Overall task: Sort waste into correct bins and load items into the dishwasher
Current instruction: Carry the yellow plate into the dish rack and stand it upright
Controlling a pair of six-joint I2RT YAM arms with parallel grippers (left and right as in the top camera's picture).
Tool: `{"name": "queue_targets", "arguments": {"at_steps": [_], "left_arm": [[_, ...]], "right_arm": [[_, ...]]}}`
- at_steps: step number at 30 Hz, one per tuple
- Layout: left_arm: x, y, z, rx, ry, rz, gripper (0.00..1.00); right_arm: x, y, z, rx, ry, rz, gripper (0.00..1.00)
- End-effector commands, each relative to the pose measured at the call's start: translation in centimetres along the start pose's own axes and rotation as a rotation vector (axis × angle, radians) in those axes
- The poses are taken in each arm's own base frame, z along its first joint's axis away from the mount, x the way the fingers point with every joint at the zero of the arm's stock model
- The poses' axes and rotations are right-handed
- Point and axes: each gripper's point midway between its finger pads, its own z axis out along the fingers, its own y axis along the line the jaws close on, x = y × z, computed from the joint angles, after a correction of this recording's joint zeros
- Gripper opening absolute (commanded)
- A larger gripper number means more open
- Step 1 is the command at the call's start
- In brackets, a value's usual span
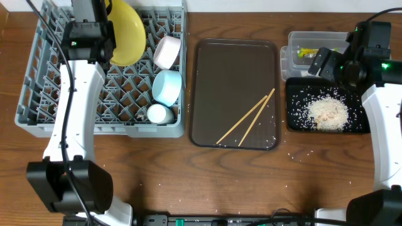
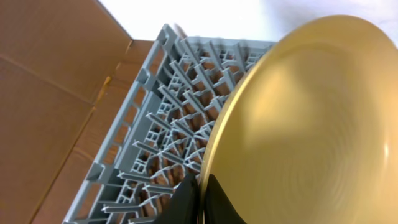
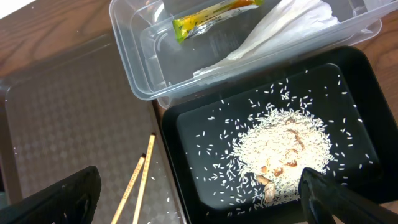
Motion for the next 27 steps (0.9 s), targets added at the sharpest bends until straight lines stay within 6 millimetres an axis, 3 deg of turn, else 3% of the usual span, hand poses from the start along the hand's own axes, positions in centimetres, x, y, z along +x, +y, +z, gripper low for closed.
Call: {"name": "queue_targets", "arguments": {"at_steps": [1,6,13,18,27], "left_arm": [[0.4,1.2,1.0,-0.094,0.016,0.024,0.08],[1.6,1.2,2.2,-0.152,0.053,0.046,0.07],[1.8,-0.3,2.4,-0.221,0.038,0.085,0.07],[2.6,-2.6,3.0,-0.205,0.051,0.127,0.07],[3.4,-4.0,3.4,-0.198,0.068,0.161,0.07]], "right_arm": [[-0.2,-0.1,-0.1,0.009,-0.006,0.014,0.99],[-0.2,-0.1,-0.1,0.008,-0.006,0.012,0.99],[0.0,0.2,-0.1,0.004,-0.004,0.005,0.99],[-0.1,0.1,-0.1,0.006,-0.005,0.008,0.99],[0.2,0.9,-0.1,-0.004,-0.001,-0.009,0.99]]}}
